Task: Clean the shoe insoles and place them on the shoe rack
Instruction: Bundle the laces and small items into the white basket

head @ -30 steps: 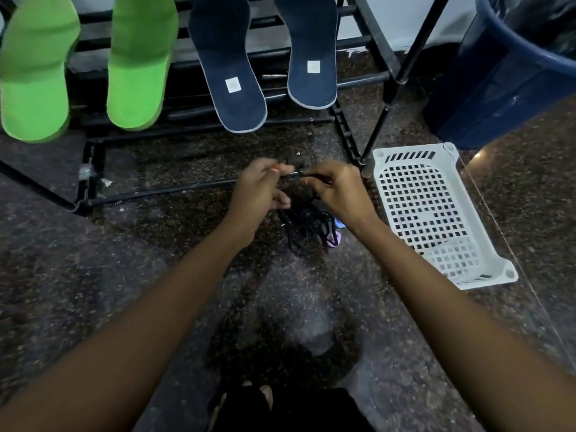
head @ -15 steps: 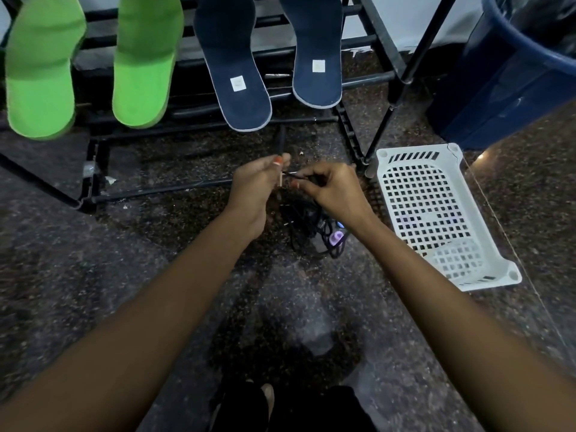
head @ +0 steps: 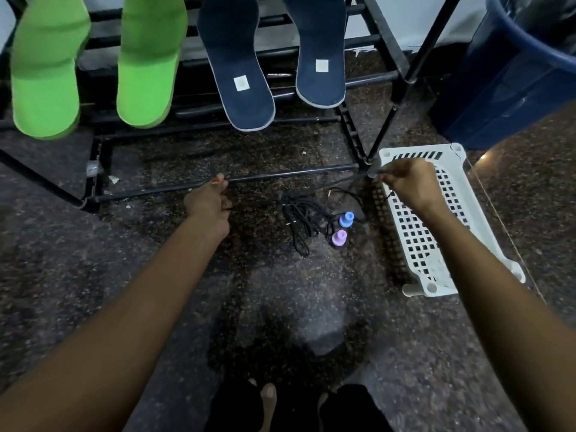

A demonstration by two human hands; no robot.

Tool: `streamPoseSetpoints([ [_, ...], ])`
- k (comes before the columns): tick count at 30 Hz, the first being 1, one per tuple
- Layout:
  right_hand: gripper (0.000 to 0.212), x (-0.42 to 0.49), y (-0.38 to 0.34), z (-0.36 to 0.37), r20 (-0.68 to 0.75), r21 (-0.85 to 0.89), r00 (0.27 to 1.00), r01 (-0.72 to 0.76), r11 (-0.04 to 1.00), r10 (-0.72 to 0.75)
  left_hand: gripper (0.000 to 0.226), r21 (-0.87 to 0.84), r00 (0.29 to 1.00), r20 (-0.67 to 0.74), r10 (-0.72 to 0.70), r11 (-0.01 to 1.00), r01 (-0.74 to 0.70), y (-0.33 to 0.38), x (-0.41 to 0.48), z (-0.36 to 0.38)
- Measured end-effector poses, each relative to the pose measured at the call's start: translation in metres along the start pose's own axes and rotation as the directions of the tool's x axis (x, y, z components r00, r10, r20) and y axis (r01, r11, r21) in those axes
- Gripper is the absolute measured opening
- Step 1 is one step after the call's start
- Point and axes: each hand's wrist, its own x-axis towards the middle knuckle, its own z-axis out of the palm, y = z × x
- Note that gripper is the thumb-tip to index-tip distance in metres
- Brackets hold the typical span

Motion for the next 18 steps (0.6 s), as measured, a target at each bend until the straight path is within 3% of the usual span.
streamPoseSetpoints([
  [4,0.018,-0.002,-0.008,-0.017,-0.175,0.000,0.984,0.008,1.000,-0.008,0.015,0.015,1.000,-0.019,-0.004,1.000,0.004,-0.006,0.002,-0.002],
  [11,0.025,-0.032,-0.083,-0.038,-0.045,0.289,0.989,0.148,0.946,-0.141,0.019,0.114,0.999,0.031,-0.026,0.993,0.022,-0.015,-0.006,0.002],
  [18,0.014,-0.077,-0.150,-0.064,-0.002,0.568,0.947,0.265,0.779,-0.321,0.025,0.170,0.995,0.082,-0.066,0.984,0.051,-0.020,-0.013,0.005],
])
